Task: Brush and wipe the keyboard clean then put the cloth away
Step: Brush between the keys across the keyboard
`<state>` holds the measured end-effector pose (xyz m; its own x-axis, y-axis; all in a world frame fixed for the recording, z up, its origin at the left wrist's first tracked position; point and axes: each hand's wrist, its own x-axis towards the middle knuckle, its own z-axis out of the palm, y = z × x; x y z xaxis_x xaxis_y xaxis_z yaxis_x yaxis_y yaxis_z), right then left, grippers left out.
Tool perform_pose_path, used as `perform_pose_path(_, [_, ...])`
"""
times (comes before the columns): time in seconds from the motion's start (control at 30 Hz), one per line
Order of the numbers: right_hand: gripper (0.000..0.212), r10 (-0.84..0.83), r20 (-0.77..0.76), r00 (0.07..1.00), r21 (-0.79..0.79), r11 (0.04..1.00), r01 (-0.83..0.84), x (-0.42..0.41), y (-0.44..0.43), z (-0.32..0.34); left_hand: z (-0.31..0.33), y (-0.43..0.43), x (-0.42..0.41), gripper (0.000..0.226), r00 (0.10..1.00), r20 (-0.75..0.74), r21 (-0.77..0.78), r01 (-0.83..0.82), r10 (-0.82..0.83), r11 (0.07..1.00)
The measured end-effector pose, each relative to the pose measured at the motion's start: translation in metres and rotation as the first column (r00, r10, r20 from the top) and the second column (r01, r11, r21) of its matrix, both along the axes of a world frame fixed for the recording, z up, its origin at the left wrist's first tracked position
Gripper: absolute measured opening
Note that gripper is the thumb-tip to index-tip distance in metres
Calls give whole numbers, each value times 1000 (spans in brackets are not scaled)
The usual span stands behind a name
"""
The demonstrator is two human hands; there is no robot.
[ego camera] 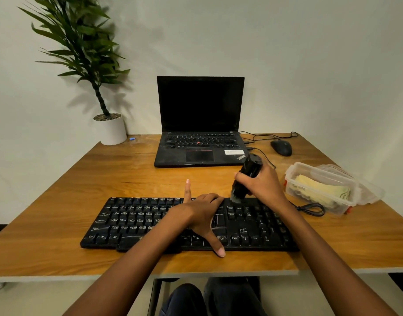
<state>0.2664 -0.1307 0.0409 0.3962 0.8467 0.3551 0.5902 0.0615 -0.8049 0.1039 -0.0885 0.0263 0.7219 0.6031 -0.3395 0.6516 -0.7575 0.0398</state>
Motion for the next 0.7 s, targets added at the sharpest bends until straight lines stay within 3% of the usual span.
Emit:
perform_pose_path(0.17, [36, 100, 96, 990, -65, 993, -94, -13, -2, -21, -5, 2, 0, 131, 1000, -4, 14, 5, -5, 1000])
perform_pose_path(0.3, [33, 198, 146, 969, -205, 965, -167, -16, -5, -19, -7, 4, 0, 131, 1000, 24, -4, 2, -2, 1000])
perform_pose_path(0.43, [39, 48, 115, 992, -94, 995, -37, -10, 3, -10, -5, 3, 1, 131, 1000, -15, 22, -4, 4, 1000])
perform_pose_path(0.6, [33, 186, 107, 977, -185, 969, -164, -15, -13, -18, -4, 3, 0, 128, 1000, 0, 17, 7, -7, 1000])
perform_pose_path(0.7, [31, 106, 97, 990, -107, 990, -96, -9, -7, -6, -3, 2, 1, 129, 1000, -11, 27, 7, -7, 1000])
